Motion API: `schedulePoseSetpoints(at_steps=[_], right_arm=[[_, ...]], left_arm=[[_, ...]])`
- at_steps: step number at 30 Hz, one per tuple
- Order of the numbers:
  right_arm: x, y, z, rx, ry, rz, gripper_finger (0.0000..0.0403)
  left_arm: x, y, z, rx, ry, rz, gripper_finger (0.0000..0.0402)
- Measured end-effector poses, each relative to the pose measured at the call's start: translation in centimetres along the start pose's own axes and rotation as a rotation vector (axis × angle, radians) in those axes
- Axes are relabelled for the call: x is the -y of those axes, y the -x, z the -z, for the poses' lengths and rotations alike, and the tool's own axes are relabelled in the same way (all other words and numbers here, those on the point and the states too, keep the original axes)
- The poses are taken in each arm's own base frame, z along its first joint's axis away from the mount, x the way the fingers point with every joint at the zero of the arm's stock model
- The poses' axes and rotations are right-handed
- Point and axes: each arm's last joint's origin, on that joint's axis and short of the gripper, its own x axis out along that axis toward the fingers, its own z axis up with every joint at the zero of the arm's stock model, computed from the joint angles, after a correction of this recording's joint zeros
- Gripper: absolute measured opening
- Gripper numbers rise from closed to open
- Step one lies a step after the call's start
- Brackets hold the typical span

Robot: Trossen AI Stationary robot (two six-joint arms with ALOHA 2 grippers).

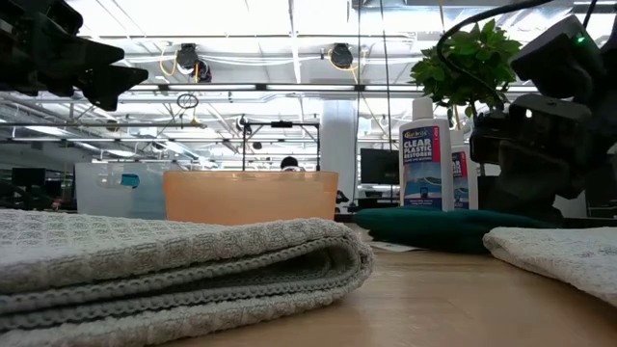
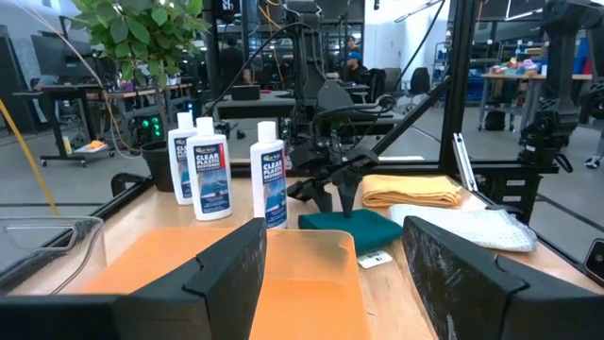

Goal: Pick & Place Kitchen Items
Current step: Put the green towel into the orange bin

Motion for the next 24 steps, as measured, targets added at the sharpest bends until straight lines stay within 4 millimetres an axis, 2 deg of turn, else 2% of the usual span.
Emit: schedulePoseSetpoints(at_steps=[3, 10, 18, 21, 24], right_arm=[[0.0, 0.0, 0.0, -0.007, 0.033, 0.002, 0.0118], [0.1, 0.0, 0.2, -0.025, 0.115, -0.008, 0.0012], [-0.6, 0.7, -0.3, -0.021, 0.212, -0.062, 0.0002], [-2.0, 1.3, -1.4, 0.023, 0.269, -0.059, 0.0001], [-3.7, 2.1, -2.6, 0.041, 0.316, 0.016, 0.0001]], left_arm=[[0.0, 0.0, 0.0, 0.000, 0.000, 0.000, 0.0255], [0.0, 0.0, 0.0, 0.000, 0.000, 0.000, 0.0255], [0.0, 0.0, 0.0, 0.001, 0.002, 0.000, 0.0255], [0.0, 0.0, -0.1, 0.007, 0.017, 0.000, 0.0255], [0.0, 0.0, -0.1, 0.009, 0.031, 0.001, 0.0255]])
